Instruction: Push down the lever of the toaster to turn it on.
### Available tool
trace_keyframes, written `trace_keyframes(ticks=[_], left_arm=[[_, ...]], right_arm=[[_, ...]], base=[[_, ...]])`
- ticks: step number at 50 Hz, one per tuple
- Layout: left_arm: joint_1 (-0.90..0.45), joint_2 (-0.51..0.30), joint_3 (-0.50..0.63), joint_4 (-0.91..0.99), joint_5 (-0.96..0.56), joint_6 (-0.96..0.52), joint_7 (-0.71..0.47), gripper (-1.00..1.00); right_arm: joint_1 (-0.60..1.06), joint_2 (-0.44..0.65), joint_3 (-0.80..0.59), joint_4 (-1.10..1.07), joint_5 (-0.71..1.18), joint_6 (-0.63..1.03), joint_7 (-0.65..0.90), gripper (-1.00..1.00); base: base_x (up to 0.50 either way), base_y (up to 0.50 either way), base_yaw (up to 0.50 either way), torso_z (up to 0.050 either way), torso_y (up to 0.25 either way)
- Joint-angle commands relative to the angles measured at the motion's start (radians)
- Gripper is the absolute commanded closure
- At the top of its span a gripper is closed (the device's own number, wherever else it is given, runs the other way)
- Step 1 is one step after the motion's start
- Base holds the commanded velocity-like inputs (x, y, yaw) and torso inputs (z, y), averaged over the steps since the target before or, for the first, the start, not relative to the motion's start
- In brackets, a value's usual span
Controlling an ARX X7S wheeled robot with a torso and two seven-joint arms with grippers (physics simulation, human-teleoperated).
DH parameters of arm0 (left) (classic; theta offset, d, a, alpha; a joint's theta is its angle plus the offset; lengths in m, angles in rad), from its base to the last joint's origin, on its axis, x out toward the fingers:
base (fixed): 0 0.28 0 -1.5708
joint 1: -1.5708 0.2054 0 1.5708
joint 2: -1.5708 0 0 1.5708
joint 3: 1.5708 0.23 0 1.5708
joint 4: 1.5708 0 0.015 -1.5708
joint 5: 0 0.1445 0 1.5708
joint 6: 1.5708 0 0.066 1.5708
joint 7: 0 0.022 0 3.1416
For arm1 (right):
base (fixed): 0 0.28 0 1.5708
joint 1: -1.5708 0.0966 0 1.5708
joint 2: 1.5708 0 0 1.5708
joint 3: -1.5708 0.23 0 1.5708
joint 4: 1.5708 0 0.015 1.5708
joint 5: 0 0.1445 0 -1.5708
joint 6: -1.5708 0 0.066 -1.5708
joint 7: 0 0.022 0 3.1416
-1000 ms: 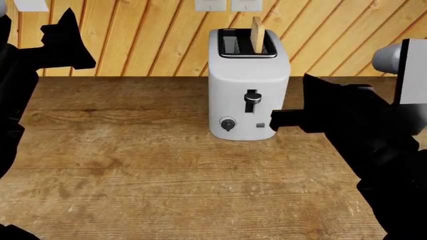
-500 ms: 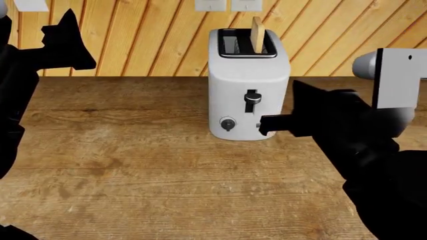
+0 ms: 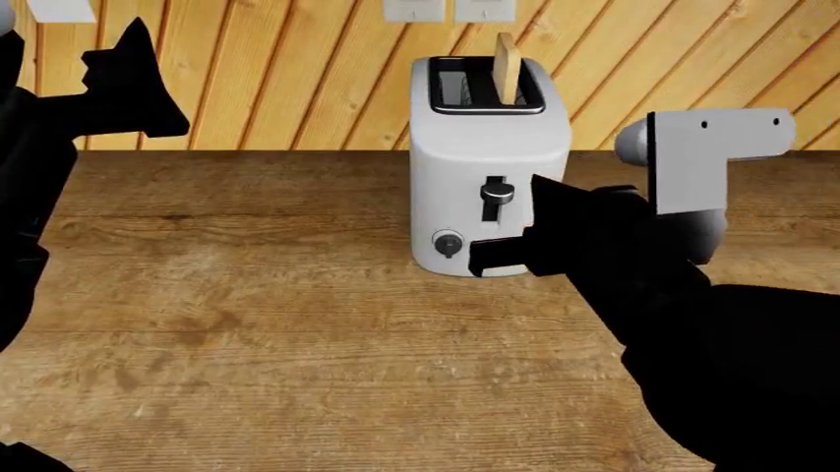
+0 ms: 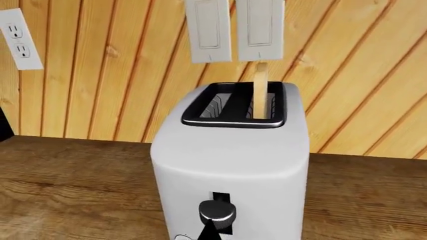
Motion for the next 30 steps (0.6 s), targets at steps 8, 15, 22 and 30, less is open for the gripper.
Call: trace_keyframes(ticks=[8, 15, 22, 30], left_arm=[[0.005, -0.004, 0.003, 0.0, -0.008, 0.007, -0.007, -1.0], [0.008, -0.007, -0.001, 0.003, -0.015, 0.006, -0.009, -1.0], [0.01, -0.01, -0.003, 0.005, -0.02, 0.006, -0.011, -1.0], [0.011, -0.011, -0.002, 0.004, -0.024, 0.008, -0.014, -1.0]], right_arm=[[-0.009, -0.014, -0.048, 0.014, -0.117, -0.041, -0.079, 1.0], [-0.015, -0.015, -0.053, 0.007, -0.163, -0.073, -0.1, 1.0], [-0.016, -0.005, -0.065, -0.013, -0.221, -0.099, -0.123, 1.0], [-0.016, 0.001, -0.072, -0.013, -0.22, -0.108, -0.122, 1.0]], base=[[0.0, 0.0, 0.0, 0.0, 0.0], [0.0, 0.0, 0.0, 0.0, 0.0], [0.0, 0.0, 0.0, 0.0, 0.0], [0.0, 0.0, 0.0, 0.0, 0.0]])
